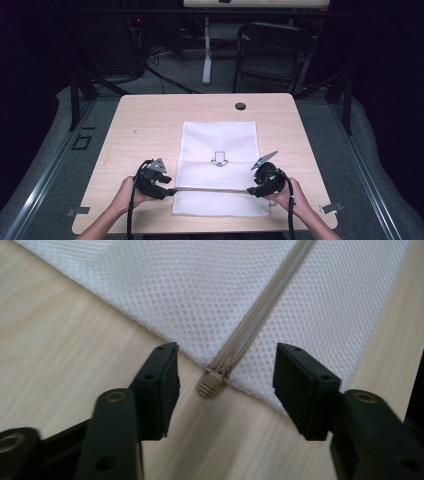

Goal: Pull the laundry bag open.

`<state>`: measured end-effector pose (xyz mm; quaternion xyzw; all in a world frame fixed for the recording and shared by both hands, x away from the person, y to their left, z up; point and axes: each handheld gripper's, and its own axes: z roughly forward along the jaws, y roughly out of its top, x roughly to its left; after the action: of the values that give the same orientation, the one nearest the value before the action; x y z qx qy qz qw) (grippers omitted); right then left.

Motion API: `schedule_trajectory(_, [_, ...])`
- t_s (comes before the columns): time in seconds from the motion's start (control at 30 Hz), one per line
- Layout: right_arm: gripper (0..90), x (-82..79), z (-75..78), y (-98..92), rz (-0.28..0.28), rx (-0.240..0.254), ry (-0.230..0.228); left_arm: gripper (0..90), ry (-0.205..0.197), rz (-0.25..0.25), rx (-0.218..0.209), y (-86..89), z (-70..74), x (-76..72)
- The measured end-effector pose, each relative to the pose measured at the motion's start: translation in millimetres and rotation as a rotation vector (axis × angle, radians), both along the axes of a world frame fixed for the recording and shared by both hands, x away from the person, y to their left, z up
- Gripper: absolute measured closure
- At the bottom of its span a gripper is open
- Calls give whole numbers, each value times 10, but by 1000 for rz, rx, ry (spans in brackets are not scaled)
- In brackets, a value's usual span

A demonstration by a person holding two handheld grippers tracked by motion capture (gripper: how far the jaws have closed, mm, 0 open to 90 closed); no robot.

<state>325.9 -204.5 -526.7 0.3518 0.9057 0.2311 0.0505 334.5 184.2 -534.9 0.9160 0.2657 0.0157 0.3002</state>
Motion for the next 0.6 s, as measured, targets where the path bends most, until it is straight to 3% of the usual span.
schedule_trajectory(0.13, [230,-50,144,-76,-35,-3,-37,215,-9,70,4,43,117,-59])
schedule_trajectory(0.27, [102,-118,222,-236,-77,9,-50,137,7,147,-12,117,224,-155])
schedule_trajectory(0.3, [63,-139,228,-301,-96,14,-52,114,-12,170,-3,138,246,-183])
schedule_trajectory(0.4, [1,-243,241,-499,-149,1,-73,86,-23,222,9,200,282,-257])
schedule_trajectory(0.6, [0,-502,229,-869,-258,32,-101,62,-16,282,7,330,237,-318])
